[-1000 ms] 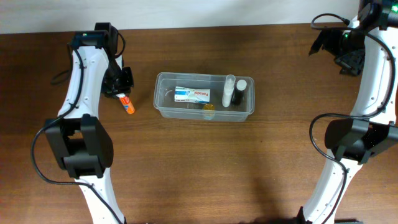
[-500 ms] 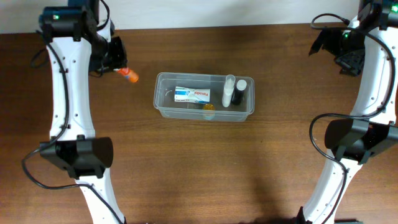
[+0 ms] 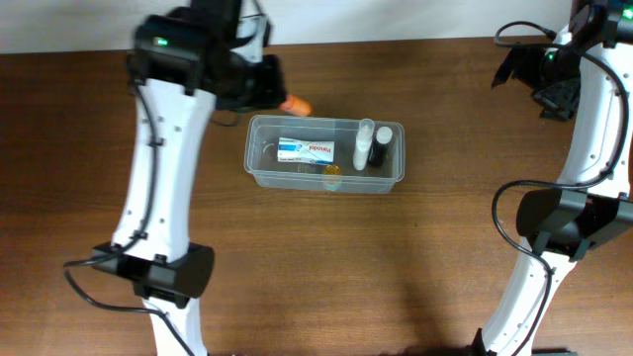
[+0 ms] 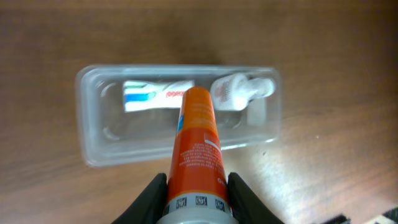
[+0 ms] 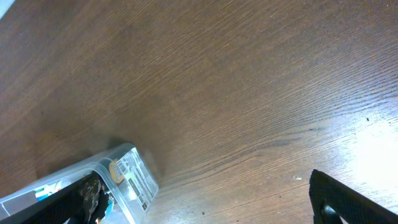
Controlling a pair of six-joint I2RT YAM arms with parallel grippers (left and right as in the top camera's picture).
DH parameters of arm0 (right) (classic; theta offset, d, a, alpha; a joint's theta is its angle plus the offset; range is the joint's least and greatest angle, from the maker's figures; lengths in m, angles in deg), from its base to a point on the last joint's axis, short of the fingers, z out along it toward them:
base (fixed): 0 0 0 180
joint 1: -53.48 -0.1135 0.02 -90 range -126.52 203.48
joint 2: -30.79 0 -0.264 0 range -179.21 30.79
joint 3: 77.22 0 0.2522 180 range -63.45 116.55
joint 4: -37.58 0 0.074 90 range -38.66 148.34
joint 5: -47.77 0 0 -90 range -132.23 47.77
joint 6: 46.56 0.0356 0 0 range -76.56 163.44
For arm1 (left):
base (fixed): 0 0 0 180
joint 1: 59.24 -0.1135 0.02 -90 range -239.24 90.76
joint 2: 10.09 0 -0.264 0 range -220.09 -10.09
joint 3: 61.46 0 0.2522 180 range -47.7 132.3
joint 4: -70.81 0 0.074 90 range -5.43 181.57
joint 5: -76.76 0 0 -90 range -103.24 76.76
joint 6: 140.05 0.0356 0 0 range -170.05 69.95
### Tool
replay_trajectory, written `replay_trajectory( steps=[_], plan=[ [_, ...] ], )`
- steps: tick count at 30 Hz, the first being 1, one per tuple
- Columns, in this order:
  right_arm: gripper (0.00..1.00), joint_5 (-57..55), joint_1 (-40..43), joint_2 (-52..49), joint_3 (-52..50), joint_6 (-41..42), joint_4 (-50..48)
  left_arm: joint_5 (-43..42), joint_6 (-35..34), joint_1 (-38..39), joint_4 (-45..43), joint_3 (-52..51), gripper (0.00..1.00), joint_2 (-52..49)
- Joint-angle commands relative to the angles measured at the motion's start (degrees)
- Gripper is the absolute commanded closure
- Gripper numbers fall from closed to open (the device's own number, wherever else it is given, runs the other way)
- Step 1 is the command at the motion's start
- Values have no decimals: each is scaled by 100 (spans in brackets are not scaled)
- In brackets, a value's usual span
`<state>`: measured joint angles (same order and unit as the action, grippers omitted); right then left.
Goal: Pack container
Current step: 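Lift the orange tube and carry it over the container, then lower the orange tube upright into the container and open the left gripper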
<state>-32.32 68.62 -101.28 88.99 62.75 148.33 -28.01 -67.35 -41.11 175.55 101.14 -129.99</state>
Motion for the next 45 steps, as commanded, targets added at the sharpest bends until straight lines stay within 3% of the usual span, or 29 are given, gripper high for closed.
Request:
replay_trajectory(
  steps=[1, 10, 45],
  plan=[
    [2, -74, 4, 55, -33, 7, 31, 509, -656, 361, -234, -61, 78, 146],
    [2, -76, 4, 55, -33, 7, 31, 925, -1034, 1016, -656, -341, 78, -120],
    [2, -74, 4, 55, -33, 7, 31, 820, -1051, 1224, -894, -374, 77, -1971]
  ],
)
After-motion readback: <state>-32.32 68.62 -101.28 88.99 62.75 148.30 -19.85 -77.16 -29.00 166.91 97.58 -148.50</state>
